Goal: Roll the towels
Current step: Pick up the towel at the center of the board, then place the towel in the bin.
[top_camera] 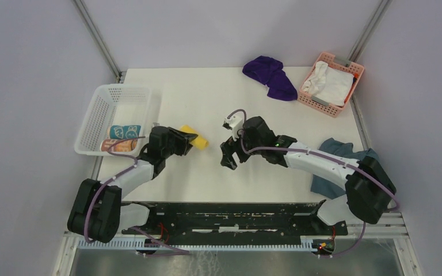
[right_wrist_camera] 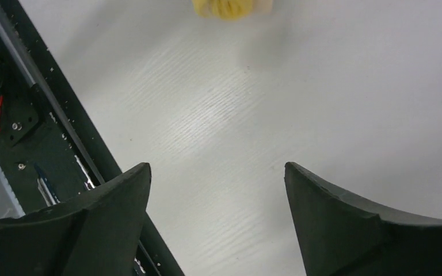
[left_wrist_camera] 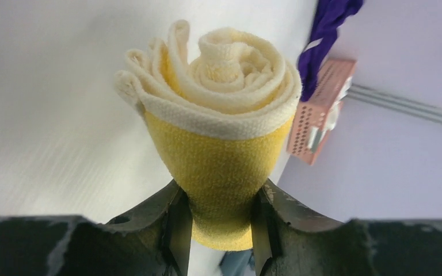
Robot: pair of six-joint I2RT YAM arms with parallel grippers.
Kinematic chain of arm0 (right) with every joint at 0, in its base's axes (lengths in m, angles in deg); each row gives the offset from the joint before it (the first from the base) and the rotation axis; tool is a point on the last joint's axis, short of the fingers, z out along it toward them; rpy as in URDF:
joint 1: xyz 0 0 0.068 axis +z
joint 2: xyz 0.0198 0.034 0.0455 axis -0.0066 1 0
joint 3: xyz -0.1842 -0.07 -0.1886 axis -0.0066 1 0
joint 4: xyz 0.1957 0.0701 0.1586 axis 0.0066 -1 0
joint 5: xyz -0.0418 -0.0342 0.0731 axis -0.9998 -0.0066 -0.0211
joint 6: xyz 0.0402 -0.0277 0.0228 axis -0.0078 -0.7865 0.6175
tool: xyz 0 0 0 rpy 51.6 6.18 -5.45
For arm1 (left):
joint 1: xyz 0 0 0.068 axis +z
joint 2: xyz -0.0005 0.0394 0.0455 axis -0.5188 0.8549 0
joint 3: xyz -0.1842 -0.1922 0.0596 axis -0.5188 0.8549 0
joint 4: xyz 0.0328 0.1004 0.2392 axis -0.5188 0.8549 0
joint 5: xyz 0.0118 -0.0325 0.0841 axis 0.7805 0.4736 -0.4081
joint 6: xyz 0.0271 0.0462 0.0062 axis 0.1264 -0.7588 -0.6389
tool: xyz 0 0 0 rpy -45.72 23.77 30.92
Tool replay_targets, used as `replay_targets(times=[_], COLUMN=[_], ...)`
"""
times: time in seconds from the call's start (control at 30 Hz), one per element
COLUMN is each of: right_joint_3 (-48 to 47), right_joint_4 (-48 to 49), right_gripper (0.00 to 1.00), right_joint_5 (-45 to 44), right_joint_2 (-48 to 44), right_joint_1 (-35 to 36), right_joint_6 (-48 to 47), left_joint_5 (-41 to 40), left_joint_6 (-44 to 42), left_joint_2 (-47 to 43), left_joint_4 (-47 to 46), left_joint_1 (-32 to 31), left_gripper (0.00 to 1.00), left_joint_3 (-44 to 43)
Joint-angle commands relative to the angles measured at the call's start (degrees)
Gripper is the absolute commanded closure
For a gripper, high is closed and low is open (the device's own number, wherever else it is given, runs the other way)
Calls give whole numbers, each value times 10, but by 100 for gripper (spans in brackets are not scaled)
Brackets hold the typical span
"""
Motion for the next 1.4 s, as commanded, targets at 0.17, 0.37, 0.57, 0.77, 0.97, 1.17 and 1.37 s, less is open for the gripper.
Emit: replay_targets(times=[0.17, 0.37, 0.57, 0.77, 0.97, 1.17, 1.37], right_joint_3=[76, 89, 99, 100, 102, 104, 108], right_joint_4=[-5, -5, 2, 5, 9, 9, 10], right_gripper=[0, 0, 0, 0, 0, 0, 0], right_joint_5=[-149, -188, -201, -202, -199, -201, -211], right_joint_2=[-83, -93, -98, -95, -94, -99, -111], right_joint_1=[-24, -31, -31, -31, -30, -31, -31], right_joint_6=[12, 10, 5, -3, -5, -6, -5], left_joint_5=[50, 54, 64, 45, 24, -17, -53], left_joint_6=[-112, -148, -168, -174, -190, -213, -236], left_joint_2=[-8, 43, 139, 240, 318, 349, 334], left_joint_4=[143, 203, 226, 235, 252, 319, 387], left_joint_1=[180, 311, 383, 409, 410, 412, 412], left_gripper=[70, 70, 70, 70, 69, 68, 67], left_joint_3=[-205, -326, -437, -490, -497, -486, -484])
